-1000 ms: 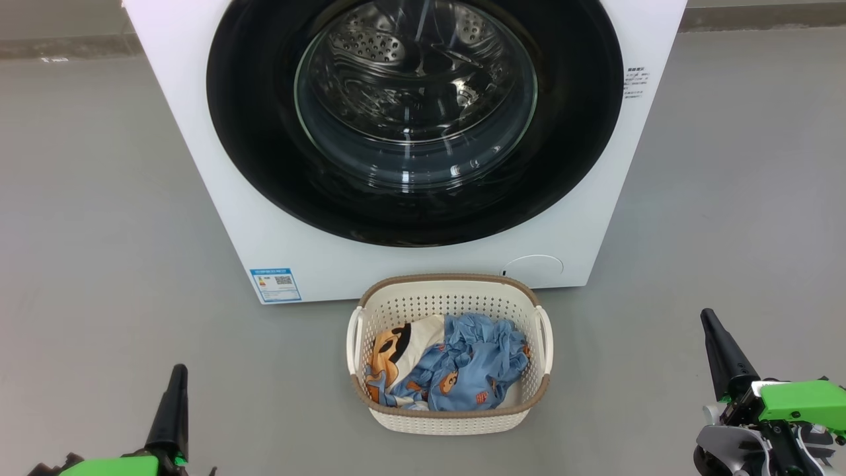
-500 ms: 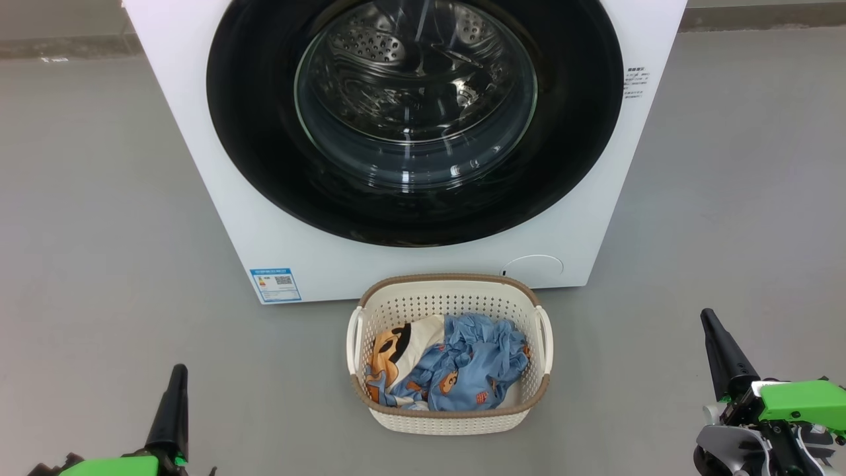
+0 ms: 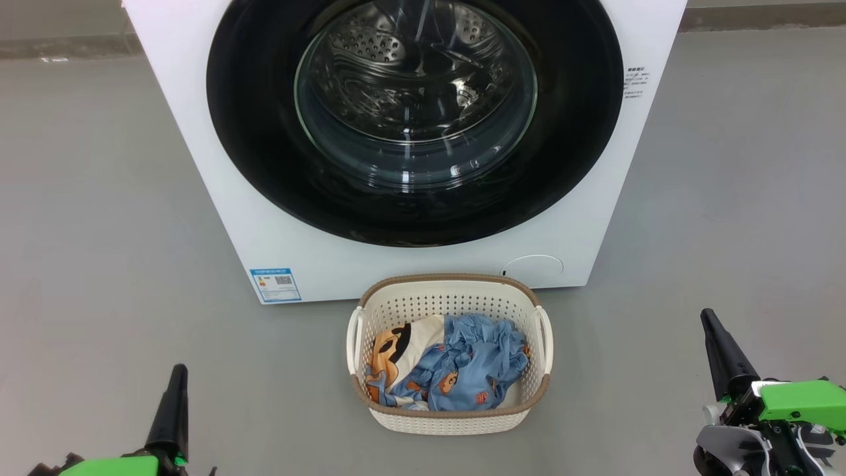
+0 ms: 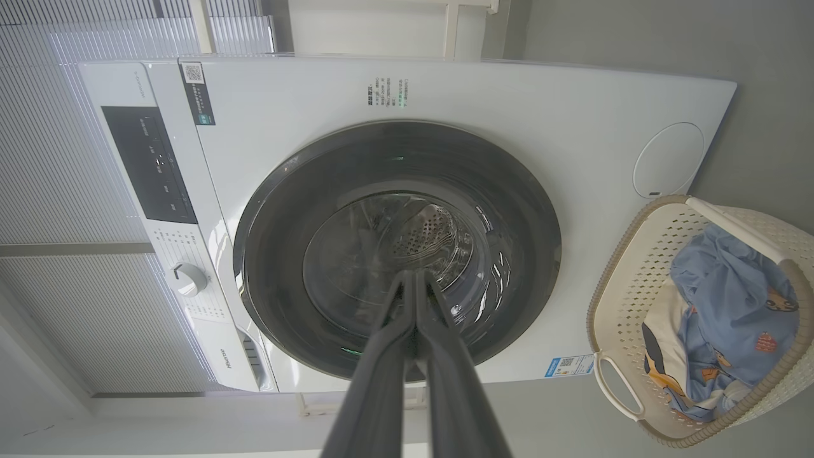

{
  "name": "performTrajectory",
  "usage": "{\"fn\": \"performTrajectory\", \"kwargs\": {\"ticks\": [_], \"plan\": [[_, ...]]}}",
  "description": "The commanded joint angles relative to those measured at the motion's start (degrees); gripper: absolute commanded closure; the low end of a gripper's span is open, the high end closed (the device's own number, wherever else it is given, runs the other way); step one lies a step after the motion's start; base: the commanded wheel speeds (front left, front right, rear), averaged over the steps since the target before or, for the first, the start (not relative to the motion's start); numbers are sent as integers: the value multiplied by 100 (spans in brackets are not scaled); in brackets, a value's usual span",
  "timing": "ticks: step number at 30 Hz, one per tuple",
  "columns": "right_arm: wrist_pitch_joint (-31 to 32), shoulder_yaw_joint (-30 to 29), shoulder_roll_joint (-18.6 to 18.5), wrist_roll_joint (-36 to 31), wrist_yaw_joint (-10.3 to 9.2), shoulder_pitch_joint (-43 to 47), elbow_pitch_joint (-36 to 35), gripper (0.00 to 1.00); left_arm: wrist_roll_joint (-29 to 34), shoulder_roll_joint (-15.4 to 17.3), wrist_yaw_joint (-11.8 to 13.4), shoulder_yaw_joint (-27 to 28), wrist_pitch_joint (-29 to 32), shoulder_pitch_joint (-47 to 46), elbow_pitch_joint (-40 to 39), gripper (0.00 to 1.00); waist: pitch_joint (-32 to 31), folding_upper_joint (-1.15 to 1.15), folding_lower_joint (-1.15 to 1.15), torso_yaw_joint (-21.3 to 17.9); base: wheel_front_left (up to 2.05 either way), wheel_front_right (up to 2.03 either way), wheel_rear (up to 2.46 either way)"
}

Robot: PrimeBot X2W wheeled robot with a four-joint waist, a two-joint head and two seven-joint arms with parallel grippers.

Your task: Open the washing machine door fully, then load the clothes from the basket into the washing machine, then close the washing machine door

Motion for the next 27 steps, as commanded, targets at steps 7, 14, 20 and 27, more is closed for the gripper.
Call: {"fn": "performTrajectory", "kwargs": {"ticks": [7,14,20,27], "plan": [[29,105,-48,-60,91,-113,-143,100,-37,54,-39,182,10,-180,-98,100,0,0,0,0,0,0,0],[28,105,-48,-60,91,-113,-143,100,-38,54,-39,182,10,-180,-98,100,0,0,0,0,0,0,0],[28,106,-48,-59,91,-113,-143,100,-38,54,-39,182,10,-180,-98,100,0,0,0,0,0,0,0],[27,106,-48,-59,91,-112,-143,100,-38,54,-39,182,10,-180,-98,100,0,0,0,0,0,0,0]]}}
